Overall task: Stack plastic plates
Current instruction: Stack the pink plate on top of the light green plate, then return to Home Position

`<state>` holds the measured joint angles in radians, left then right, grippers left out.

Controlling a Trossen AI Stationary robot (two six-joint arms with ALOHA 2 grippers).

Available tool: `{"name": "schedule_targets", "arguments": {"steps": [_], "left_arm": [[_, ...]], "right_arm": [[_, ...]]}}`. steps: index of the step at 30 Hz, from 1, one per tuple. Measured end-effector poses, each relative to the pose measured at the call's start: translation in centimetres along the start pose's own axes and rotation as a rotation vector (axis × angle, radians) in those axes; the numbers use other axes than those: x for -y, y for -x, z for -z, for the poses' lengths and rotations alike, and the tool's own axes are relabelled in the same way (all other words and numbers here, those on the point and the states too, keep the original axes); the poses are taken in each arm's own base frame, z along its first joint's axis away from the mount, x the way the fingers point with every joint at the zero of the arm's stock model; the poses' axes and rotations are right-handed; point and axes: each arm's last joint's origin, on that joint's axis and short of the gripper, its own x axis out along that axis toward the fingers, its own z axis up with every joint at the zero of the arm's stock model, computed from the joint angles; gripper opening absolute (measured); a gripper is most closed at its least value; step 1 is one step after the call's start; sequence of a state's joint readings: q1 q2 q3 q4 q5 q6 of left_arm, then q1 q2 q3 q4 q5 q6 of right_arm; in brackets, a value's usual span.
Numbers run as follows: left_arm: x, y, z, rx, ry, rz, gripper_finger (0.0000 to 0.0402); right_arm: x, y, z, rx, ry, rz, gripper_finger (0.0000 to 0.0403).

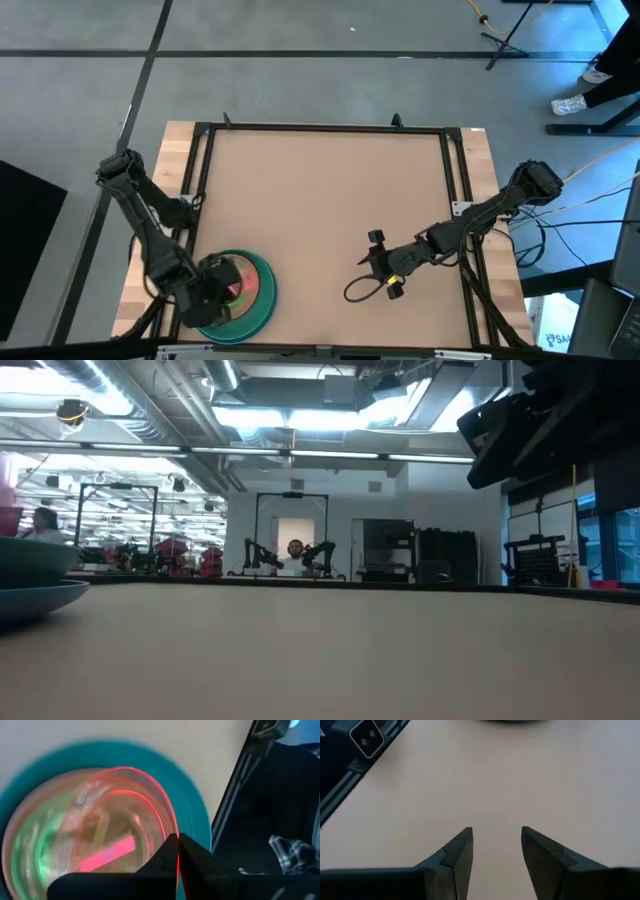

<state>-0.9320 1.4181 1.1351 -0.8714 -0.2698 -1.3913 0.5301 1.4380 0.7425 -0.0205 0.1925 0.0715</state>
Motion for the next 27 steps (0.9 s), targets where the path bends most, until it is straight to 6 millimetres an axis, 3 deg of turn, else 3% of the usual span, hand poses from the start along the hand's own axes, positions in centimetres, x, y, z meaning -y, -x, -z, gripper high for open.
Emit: {"name": "schedule_targets", "arguments": {"steps": [7,12,19,22,27], "left_arm": [[-0.1,0.4,2.3,-0.032,0.068,-0.016,0.0001],[-0.6,-0.1,1.7,0.002,0.106,-0.046,0.0020],[-0.9,-0.7,0.7,-0.051,0.139,-0.063,0.0083],[-0.9,-0.9,-0.1,-0.026,0.057,-0.048,0.0099],[-1.0,-1.4,-2.9,0.194,-0.210,-0.092,0.0102]], "right_arm": [[0.0,0.0,0.0,0.000,-0.002,0.000,0.0159],[0.0,0.0,0.0,0.002,-0.002,-0.001,0.0159],[0.0,0.0,0.1,-0.006,0.000,0.000,0.0159],[0.0,0.0,0.1,-0.005,0.006,-0.001,0.0159],[0.0,0.0,-0.1,0.005,0.032,-0.001,0.0159]]}}
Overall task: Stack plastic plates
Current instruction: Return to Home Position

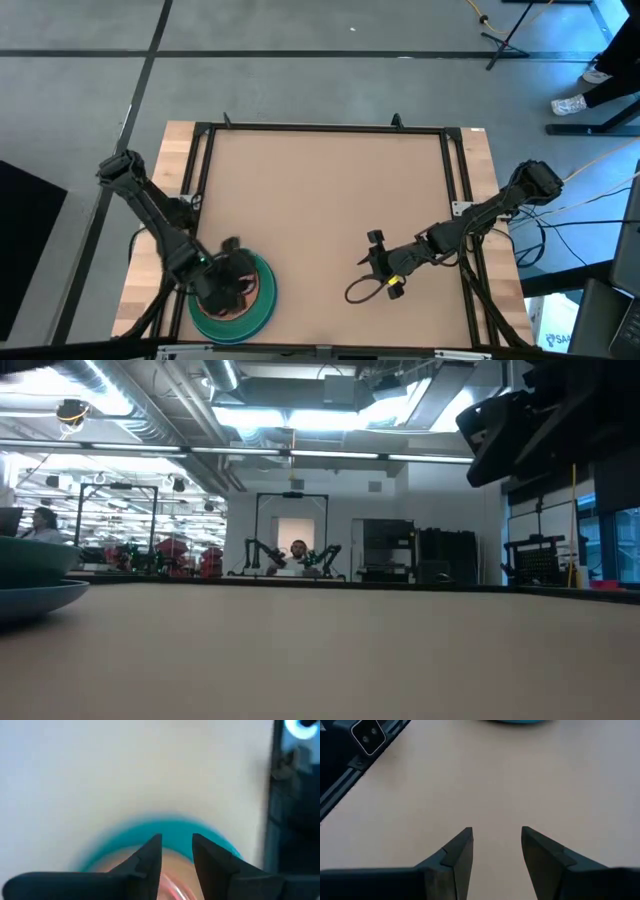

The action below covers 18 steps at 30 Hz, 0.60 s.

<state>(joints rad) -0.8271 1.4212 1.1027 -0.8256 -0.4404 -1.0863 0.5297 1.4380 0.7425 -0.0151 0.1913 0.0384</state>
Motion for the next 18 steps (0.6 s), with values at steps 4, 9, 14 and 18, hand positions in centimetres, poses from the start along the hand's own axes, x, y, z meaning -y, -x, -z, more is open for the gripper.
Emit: {"name": "schedule_targets", "arguments": {"steps": [4,9,14,18], "left_arm": [[-0.9,-0.9,-2.7,0.175,-0.225,-0.100,0.0092],[-2.6,-2.4,-6.9,0.236,-0.383,-0.110,0.0072],[-6.0,-3.3,-10.7,0.223,-0.463,-0.069,0.0040],[-9.2,-2.7,-12.4,0.329,-0.447,-0.084,0.0008]], "right_arm": [[0.6,-0.2,0.5,-0.013,0.024,0.010,0.0159],[2.6,-0.6,2.2,-0.015,-0.041,0.010,0.0159],[4.4,0.0,3.3,-0.011,-0.093,-0.001,0.0159],[5.2,1.4,4.6,0.011,-0.099,0.007,0.0159]]}}
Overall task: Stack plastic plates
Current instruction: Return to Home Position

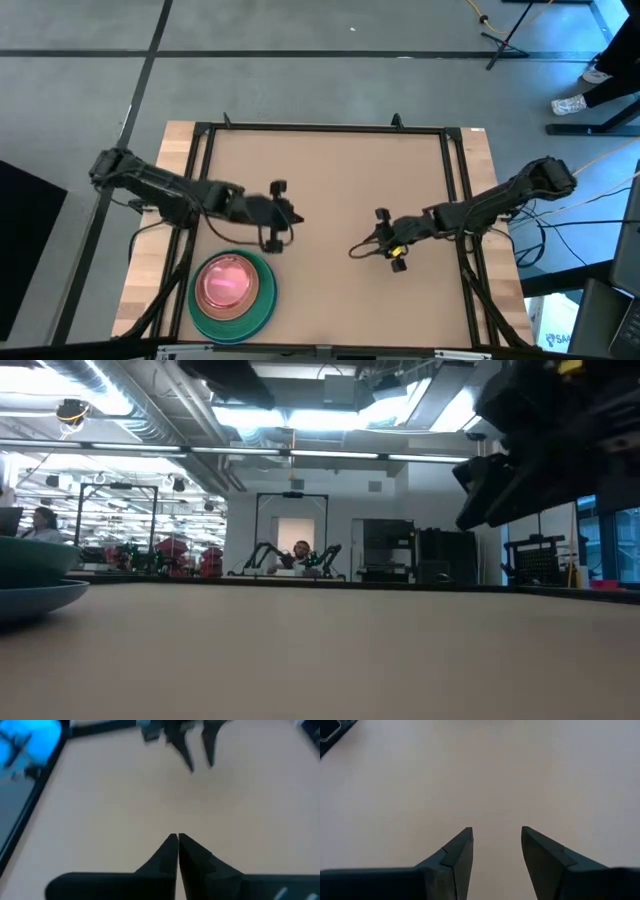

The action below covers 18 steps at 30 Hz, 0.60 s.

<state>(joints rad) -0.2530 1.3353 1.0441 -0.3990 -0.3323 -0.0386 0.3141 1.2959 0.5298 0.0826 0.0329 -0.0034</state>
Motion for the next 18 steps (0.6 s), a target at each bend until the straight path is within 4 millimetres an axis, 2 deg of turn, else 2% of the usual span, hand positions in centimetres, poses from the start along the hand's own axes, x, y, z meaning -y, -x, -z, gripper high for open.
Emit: {"name": "schedule_targets", "arguments": {"steps": [2,5,9,14,18], "left_arm": [[-1.3,0.1,0.4,0.102,0.023,0.041,0.0003],[-2.7,0.2,2.3,0.228,0.045,0.097,0.0007],[-3.8,0.0,6.0,0.321,0.084,0.064,0.0002],[-4.3,0.5,10.8,0.412,0.122,0.037,0.0003],[-4.4,1.2,13.9,0.472,0.190,0.001,0.0003]], "right_arm": [[0.7,0.8,0.9,0.034,-0.013,0.025,0.0159],[2.2,2.2,2.3,0.103,-0.054,0.082,0.0159],[4.0,4.1,3.9,0.225,-0.114,0.167,0.0159],[5.6,6.0,5.2,0.351,-0.177,0.156,0.0157],[6.5,7.1,5.9,0.415,-0.200,0.153,0.0129]]}}
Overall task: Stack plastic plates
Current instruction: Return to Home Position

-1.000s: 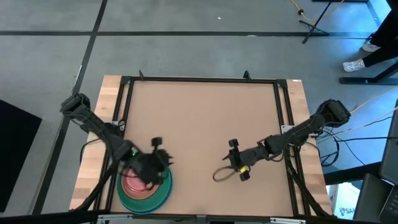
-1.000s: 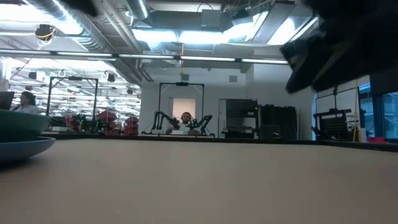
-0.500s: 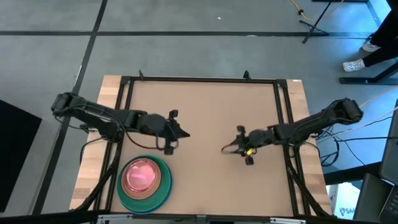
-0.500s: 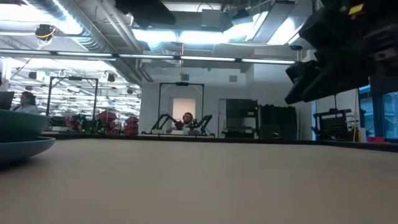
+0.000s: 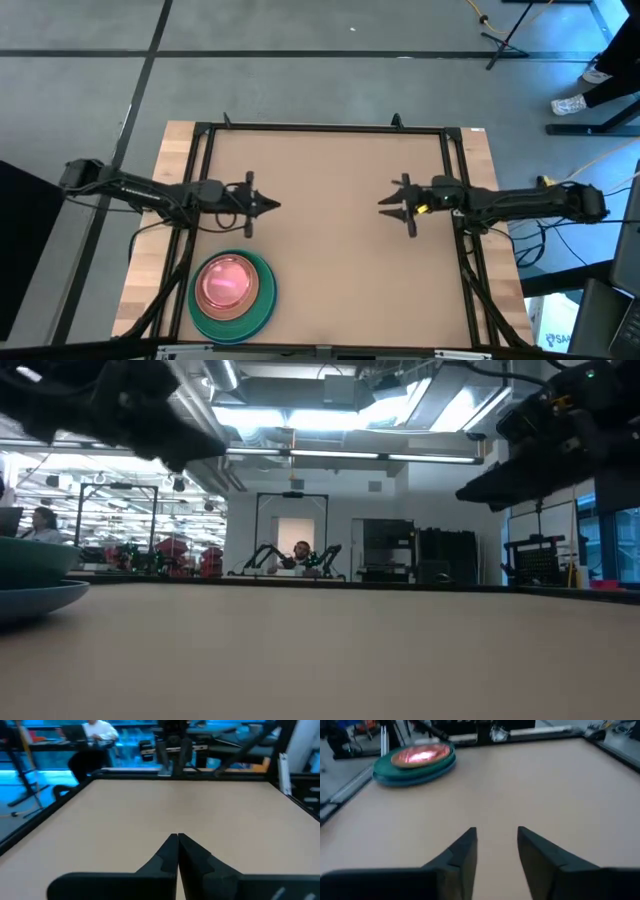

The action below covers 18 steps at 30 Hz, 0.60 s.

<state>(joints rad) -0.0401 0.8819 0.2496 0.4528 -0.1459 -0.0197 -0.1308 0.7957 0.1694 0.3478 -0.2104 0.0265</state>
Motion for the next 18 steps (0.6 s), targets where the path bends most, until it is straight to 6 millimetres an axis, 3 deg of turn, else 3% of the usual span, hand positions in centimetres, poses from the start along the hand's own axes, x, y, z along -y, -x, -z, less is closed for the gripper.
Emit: {"name": "schedule_targets", "arguments": {"steps": [8,14,18], "left_arm": [[-0.4,3.6,3.3,0.096,0.075,-0.006,0.0004],[-0.1,5.3,3.6,0.162,0.077,0.025,0.0004],[-0.1,6.0,3.9,0.151,0.078,-0.030,0.0004]], "right_arm": [[1.4,1.3,0.2,0.058,-0.019,0.057,0.0008],[1.8,2.7,1.5,0.106,-0.062,0.103,0.0027],[1.8,3.9,1.9,0.149,-0.070,0.144,0.0018]]}}
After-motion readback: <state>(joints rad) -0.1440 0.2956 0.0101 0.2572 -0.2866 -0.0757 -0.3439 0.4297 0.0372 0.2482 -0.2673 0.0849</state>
